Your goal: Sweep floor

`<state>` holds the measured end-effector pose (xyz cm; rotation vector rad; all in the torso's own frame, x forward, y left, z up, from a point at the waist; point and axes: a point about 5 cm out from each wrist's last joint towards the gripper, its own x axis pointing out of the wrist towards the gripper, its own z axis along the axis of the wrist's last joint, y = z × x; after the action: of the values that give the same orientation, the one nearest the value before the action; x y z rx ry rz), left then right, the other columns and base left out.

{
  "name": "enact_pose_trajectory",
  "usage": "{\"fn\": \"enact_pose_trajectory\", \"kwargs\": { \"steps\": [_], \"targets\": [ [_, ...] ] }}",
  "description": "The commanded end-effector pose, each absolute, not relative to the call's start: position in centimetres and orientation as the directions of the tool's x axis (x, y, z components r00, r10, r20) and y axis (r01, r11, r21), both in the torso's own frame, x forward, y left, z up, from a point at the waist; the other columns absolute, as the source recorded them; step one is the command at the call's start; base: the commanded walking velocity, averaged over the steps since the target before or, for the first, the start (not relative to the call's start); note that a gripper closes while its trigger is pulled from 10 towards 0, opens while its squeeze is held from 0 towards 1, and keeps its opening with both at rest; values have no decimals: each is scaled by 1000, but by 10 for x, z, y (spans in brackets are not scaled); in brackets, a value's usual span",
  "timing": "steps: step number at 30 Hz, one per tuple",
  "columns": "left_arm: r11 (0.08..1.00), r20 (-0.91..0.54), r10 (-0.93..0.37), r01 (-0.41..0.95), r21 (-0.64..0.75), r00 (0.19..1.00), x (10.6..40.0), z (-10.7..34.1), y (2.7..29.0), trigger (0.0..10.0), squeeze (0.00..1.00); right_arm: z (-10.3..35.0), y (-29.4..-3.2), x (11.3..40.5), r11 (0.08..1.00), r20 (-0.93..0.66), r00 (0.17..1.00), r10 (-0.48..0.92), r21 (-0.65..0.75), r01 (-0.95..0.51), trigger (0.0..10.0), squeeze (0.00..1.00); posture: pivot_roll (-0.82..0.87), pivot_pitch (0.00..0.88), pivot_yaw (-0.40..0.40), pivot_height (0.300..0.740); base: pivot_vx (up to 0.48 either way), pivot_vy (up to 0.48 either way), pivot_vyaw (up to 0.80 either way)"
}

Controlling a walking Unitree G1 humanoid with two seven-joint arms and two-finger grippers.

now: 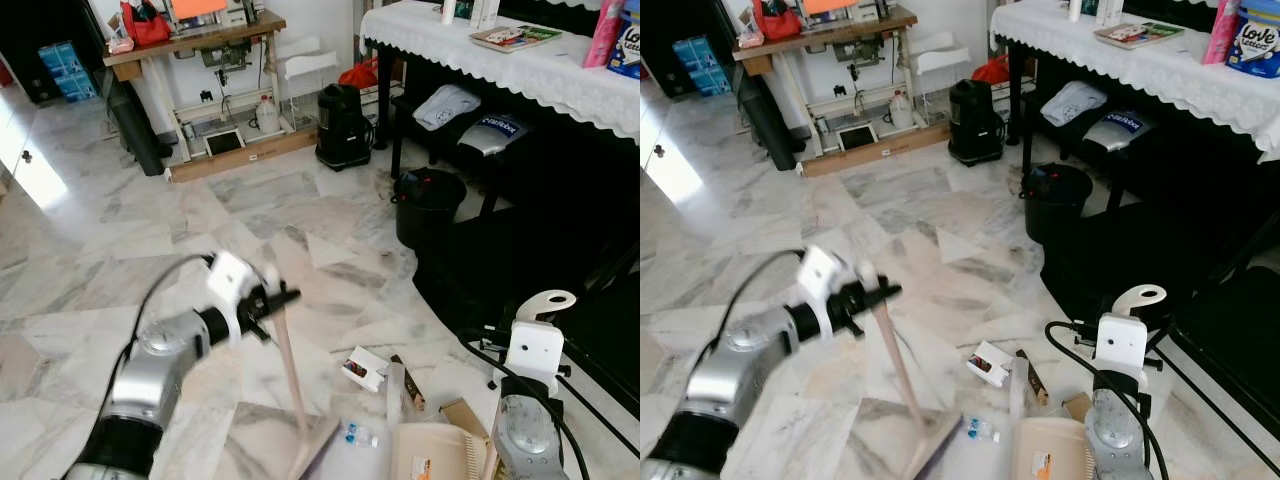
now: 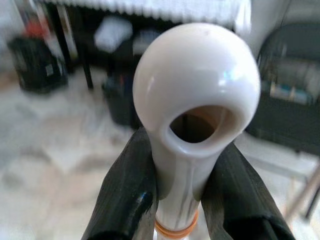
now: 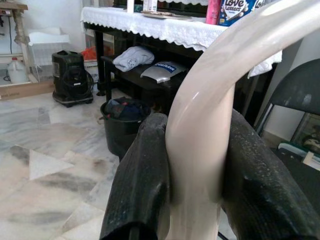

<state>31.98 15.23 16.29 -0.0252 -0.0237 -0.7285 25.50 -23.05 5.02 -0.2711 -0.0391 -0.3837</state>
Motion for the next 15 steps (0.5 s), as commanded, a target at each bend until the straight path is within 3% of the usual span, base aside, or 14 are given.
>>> {"fn": "enact_pose_trajectory", "kwargs": {
  "steps": [1, 5, 15],
  "targets": [
    [757, 129, -647, 653, -16, 752, 323, 187, 158, 10000, 0, 48, -226, 255, 897, 90, 931, -353, -252, 364, 10000, 0, 1, 0, 108, 740, 0, 0, 0],
    [786, 195, -605, 618, -7, 772, 330, 204, 162, 10000, 0, 44, -225, 254, 898, 77, 933, -351, -253, 359, 10000, 0, 6, 0, 111, 740, 0, 0, 0],
    [789, 83, -613, 606, 101, 785, 338, 169, 137, 10000, 0, 36, -220, 256, 901, 48, 935, -351, -255, 351, 10000, 0, 4, 0, 116, 740, 0, 0, 0]
  ]
}}
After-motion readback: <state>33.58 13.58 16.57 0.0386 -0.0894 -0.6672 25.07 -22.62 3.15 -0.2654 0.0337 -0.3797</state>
